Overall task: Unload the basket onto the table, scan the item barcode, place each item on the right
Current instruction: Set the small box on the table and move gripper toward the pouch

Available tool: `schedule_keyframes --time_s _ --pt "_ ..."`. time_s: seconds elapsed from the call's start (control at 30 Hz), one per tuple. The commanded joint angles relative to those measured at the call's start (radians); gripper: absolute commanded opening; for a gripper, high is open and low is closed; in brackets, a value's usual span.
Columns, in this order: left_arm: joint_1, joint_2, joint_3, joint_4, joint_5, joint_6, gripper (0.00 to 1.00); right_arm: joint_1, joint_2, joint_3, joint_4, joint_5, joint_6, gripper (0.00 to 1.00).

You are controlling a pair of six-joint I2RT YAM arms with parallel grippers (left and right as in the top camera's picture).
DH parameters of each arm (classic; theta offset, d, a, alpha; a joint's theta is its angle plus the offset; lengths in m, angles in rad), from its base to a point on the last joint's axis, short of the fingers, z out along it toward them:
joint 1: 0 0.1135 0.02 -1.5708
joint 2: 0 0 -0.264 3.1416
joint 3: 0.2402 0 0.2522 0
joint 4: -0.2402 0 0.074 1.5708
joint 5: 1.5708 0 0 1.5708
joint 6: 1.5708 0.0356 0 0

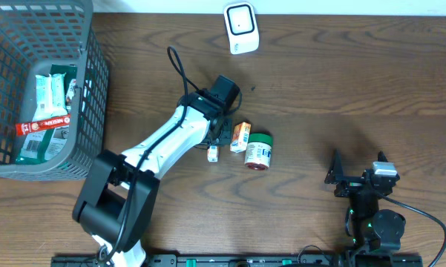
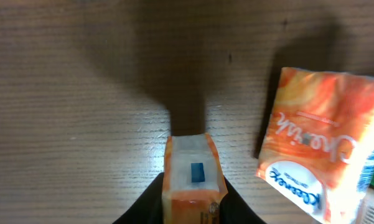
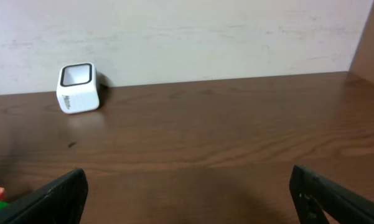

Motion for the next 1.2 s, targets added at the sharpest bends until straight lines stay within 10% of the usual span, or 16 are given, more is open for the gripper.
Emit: schedule_keyframes --time_s 0.0,0.2,0.7,0.8,0.9,1.17 --pt "-0.005 0.029 -0.006 0.0 -0.019 -0.002 0.28 -0.007 -0.005 -0.002 -0.003 0.002 0.013 0.99" --pt "-0.004 0.032 -0.005 0.009 -0.019 -0.001 0.56 -0.007 -0.005 -0.002 -0.003 0.002 0.013 0.99" --pt "-0.004 -0.109 0.069 0.008 -0.079 0.016 0.66 -0.007 -0.005 -0.002 -0.003 0.002 0.013 0.99" --pt "-0.016 -0.146 0.069 0.008 -0.059 -0.014 0.55 -0.007 -0.005 -0.002 -0.003 0.002 0.013 0.99" --pt "-0.037 -0.148 0.067 0.024 -0.004 -0.014 0.08 -0.007 -0.005 -0.002 -0.003 0.002 0.013 0.99" --pt "-0.101 -0.09 0.059 0.118 0.064 -0.017 0.08 -0.007 -0.005 -0.002 -0.003 0.002 0.013 0.99"
